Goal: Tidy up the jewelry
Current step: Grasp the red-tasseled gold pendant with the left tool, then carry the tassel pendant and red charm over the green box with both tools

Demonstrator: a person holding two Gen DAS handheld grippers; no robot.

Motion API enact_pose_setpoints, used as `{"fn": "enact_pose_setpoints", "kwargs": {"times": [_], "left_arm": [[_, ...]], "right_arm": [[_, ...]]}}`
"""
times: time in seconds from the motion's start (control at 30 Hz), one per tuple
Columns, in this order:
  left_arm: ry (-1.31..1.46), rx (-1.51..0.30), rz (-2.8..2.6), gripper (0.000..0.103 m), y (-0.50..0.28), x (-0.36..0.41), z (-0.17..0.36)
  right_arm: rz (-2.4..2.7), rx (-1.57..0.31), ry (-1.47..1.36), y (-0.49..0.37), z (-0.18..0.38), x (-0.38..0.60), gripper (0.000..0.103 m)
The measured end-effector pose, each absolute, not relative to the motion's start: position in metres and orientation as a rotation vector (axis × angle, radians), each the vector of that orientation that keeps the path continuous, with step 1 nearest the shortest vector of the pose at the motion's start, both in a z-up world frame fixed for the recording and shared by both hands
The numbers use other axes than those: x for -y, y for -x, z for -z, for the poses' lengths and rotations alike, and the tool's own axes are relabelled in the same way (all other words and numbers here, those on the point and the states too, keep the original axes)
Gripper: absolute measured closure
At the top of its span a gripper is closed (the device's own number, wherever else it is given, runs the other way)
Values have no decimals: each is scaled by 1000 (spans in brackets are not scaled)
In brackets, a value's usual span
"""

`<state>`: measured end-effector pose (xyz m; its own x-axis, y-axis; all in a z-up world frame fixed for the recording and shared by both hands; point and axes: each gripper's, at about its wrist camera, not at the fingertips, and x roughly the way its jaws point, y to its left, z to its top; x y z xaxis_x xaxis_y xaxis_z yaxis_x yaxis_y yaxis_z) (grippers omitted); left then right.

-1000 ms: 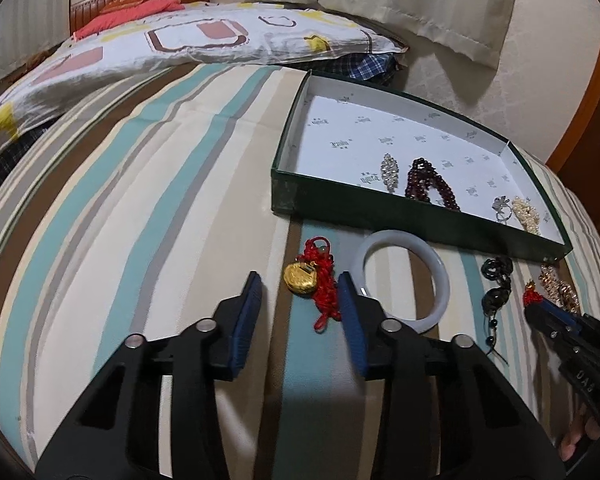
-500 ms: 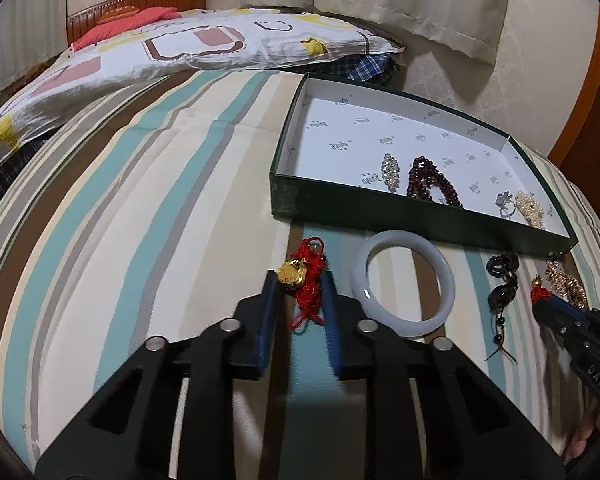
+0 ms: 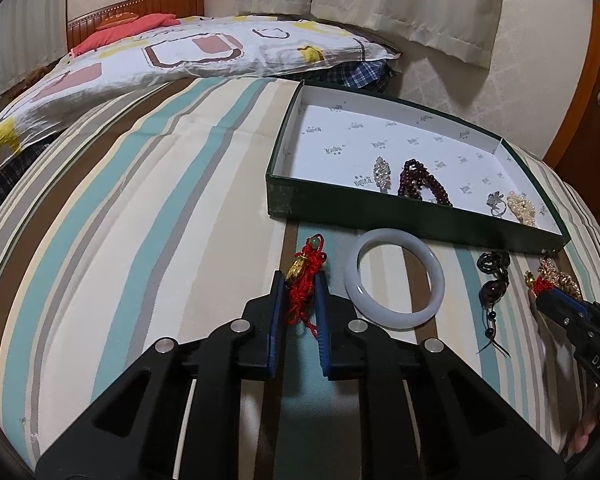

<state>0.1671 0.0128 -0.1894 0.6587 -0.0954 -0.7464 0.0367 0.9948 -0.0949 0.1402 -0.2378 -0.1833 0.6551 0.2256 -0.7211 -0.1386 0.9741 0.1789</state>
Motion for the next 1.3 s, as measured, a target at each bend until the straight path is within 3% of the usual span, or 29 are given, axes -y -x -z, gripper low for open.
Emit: {"fn": "enact_pose_setpoints", "kwargs": {"times": [0.63,1.3], "left_arm": [[70,-816,94,88,-154,-6,177],[86,-705,141,88,-132,2,129]], "right_arm": [[-180,-776,-115,-128,175,242,94],[-173,-633,-109,-111,127,245,94]]}}
